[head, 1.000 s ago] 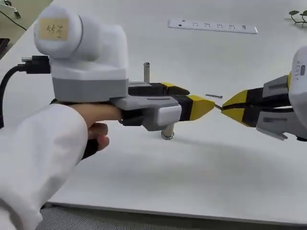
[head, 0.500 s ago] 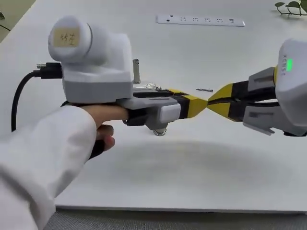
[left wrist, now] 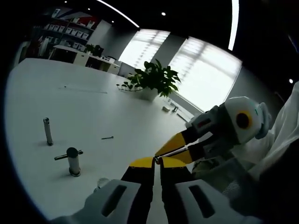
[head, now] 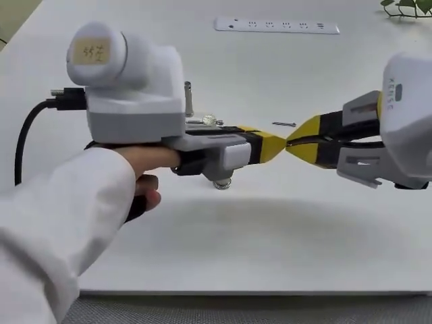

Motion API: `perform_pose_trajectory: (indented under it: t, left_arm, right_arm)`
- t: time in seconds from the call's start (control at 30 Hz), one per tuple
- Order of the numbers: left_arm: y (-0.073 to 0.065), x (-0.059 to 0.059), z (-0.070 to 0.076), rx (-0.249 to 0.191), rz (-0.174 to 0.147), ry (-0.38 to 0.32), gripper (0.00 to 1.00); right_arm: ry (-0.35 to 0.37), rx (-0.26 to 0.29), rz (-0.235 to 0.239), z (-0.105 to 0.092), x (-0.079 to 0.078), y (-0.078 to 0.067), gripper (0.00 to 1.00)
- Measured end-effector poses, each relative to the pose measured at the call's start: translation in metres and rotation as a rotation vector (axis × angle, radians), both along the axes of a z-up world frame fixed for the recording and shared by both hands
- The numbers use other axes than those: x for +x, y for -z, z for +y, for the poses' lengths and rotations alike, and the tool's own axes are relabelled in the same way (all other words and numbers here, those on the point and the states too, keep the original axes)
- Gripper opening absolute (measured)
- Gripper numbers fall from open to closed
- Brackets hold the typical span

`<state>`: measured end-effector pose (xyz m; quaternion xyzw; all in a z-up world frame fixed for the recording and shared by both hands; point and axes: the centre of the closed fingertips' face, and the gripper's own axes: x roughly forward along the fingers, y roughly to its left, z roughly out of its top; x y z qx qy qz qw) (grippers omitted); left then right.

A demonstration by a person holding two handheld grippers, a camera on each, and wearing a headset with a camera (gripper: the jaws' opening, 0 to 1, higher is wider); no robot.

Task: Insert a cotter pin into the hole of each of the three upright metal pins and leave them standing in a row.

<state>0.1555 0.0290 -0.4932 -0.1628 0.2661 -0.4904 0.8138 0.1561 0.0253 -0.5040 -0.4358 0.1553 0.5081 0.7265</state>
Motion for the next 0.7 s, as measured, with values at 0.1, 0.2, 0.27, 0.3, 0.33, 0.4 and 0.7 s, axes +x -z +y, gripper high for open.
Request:
perform_pose_trajectory:
  t: [0.1,0.2,0.27,0.3,0.33,0.4,0.7]
  left_arm:
    - [-0.0002,0.0007,0.0004,-0.004,0.006,-0.002,0.00]
    - [0.0007,-0.0002,0.0007,-0.002,0.014,0.004,0.00]
    - [0.0015,-0.0010,0.0009,0.001,0.016,0.008,0.00]
    - [0.0019,-0.0015,0.0011,0.002,0.019,0.010,0.00]
    - [0.0023,-0.0021,0.0014,0.003,0.018,0.014,0.00]
    - [0.0022,-0.0029,0.0025,0.000,0.022,0.017,0.00]
    - [0.0000,-0.0020,0.0053,-0.022,0.075,-0.008,0.00]
  right_arm:
    - [-0.003,-0.003,-0.003,0.0004,-0.0006,-0.0004,0.00]
    - [-0.006,-0.004,0.000,0.0020,-0.0013,0.0000,0.00]
    - [-0.010,-0.007,-0.002,0.0026,-0.0021,0.0003,0.00]
    - [-0.013,-0.006,-0.001,0.0033,-0.0029,0.0001,0.00]
    - [-0.016,-0.006,0.001,0.0042,-0.0033,0.0000,0.00]
    - [-0.021,-0.007,0.001,0.0052,-0.0042,-0.0003,0.00]
    - [-0.012,0.013,0.005,0.0077,-0.0035,-0.0033,0.00]
